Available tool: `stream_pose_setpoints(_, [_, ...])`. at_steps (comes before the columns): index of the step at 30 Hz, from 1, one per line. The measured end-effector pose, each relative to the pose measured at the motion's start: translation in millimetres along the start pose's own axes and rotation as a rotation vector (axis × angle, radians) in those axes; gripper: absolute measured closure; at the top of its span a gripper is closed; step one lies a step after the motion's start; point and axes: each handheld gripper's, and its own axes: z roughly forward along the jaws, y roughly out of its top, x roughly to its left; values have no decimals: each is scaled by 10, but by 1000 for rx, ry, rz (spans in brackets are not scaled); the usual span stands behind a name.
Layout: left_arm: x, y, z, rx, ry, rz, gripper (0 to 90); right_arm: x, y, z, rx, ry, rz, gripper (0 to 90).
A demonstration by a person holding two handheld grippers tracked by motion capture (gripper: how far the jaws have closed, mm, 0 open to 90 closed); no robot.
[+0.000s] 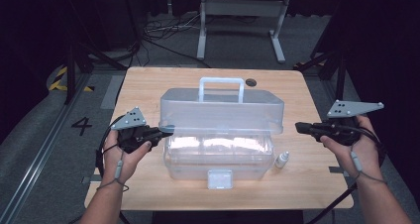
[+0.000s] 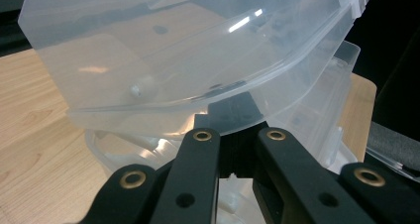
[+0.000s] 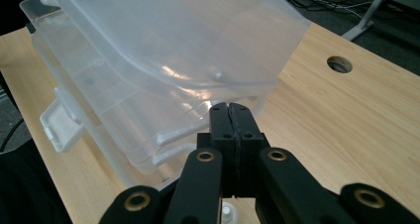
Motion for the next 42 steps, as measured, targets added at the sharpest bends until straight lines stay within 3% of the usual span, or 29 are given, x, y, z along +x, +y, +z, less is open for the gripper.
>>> stream_pose_setpoints(14, [-6,3,1,1,5,-1,900,180,-161,257,7,40,-2,900])
stream_pose_setpoints(27, [-19,4,2,4,16,1,900,348,-202,557,-93,72,2,900])
stream_pose_setpoints(36, [-35,0,4,5,25,5,899,345,-157,601,-176,72,28,900])
stream_pose_setpoints(42, [-38,24,10,1,32,6,898,321,-141,599,-199,61,36,900])
